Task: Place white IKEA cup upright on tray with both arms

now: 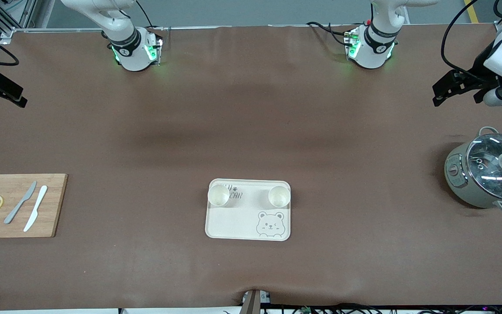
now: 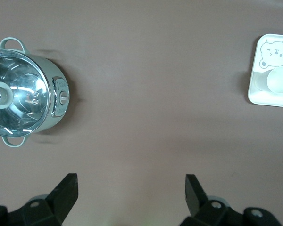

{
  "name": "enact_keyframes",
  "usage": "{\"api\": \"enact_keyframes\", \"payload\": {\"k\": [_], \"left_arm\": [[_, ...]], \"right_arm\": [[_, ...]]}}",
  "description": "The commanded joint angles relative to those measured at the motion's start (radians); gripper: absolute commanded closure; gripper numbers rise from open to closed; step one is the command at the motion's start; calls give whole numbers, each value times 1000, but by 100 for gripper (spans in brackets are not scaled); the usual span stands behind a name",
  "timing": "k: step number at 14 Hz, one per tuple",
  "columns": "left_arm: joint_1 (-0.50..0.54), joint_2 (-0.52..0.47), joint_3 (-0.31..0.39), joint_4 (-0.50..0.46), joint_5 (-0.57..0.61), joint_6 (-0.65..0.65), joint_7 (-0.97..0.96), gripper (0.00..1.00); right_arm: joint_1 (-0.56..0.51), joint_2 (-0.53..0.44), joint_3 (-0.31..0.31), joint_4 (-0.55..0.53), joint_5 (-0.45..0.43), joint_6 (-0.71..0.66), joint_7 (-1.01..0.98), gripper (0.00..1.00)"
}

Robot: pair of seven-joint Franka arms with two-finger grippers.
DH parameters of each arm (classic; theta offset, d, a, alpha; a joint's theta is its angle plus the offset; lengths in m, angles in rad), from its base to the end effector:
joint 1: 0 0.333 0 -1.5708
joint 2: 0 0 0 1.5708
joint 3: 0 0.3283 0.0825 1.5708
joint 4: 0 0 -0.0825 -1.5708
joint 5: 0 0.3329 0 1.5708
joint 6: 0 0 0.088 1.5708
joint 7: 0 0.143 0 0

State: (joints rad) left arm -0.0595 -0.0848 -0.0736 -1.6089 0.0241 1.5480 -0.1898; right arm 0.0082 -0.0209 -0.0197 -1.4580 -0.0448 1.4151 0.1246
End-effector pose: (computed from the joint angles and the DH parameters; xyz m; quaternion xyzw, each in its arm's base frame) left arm 0.4706 -0.0612 0.6242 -0.9994 -0.0289 -0.0141 0.0131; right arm 0.4793 -0.0126 0.6443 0.9972 -0.0712 -0.0097 0.0225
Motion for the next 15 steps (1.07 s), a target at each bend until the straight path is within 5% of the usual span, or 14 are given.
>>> {"api": "enact_keyframes", "payload": {"k": [1, 15], "left_arm": [[7, 3, -2, 20, -20, -17, -5, 0], [35, 7, 0, 21, -47, -14, -2, 0]], "right_arm": [[4, -7, 1, 2, -15, -16, -5, 0], [6, -11, 7, 8, -12, -79, 3, 0]]}}
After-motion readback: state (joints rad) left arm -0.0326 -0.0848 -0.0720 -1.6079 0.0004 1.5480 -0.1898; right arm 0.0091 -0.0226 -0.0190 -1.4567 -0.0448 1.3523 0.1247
